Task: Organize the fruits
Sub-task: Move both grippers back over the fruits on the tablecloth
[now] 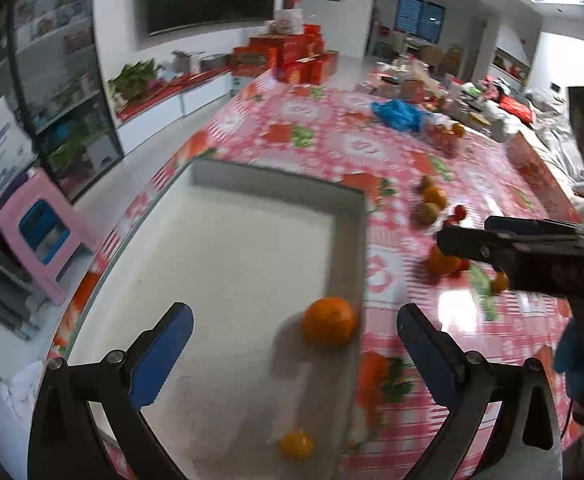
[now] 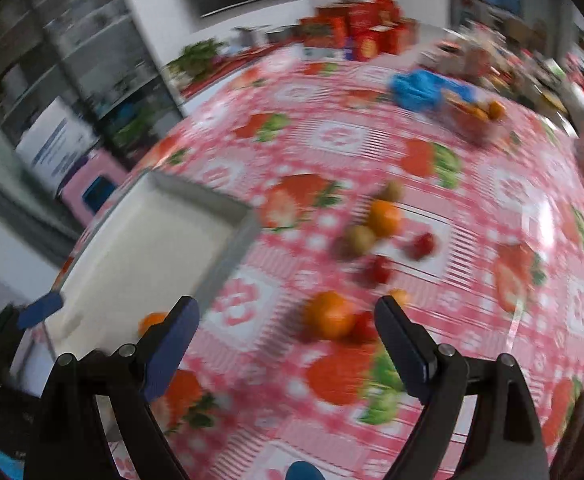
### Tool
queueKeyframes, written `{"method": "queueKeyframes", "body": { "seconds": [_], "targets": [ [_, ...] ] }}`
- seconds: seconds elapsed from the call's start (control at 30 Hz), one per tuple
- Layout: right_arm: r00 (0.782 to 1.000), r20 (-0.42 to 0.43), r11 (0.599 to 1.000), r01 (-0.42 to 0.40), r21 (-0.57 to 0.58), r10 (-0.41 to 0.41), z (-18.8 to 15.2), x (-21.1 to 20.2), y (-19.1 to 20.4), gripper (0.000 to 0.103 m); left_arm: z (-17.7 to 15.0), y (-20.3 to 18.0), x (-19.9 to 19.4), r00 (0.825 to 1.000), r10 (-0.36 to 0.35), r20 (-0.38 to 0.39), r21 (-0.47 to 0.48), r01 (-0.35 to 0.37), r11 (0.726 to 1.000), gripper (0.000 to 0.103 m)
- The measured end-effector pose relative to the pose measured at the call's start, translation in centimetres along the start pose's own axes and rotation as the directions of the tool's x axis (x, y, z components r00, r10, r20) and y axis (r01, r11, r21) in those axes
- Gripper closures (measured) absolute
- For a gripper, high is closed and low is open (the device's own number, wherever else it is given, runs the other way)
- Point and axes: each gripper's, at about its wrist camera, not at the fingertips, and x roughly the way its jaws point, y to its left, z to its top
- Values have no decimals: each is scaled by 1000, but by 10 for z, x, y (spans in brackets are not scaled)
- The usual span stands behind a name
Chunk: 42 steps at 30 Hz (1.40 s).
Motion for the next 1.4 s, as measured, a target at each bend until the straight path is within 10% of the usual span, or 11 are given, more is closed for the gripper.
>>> {"method": "queueKeyframes", "body": {
  "seconds": [0.63,1.2,1.4],
  "targets": [
    [955,-132,928,289,237,-264,-48,10,-171,11,22,-107,32,996,-32,-81,186,47,981,1],
    [946,2,941,322,110,-324,-71,7,-168,0,31,-141,97,992,9,-128,240,22,971,1],
    [946,31,943,317,103,-322,-74,6,-168,0,35,-143,111,987,-26,-156,224,61,973,20]
  ]
}}
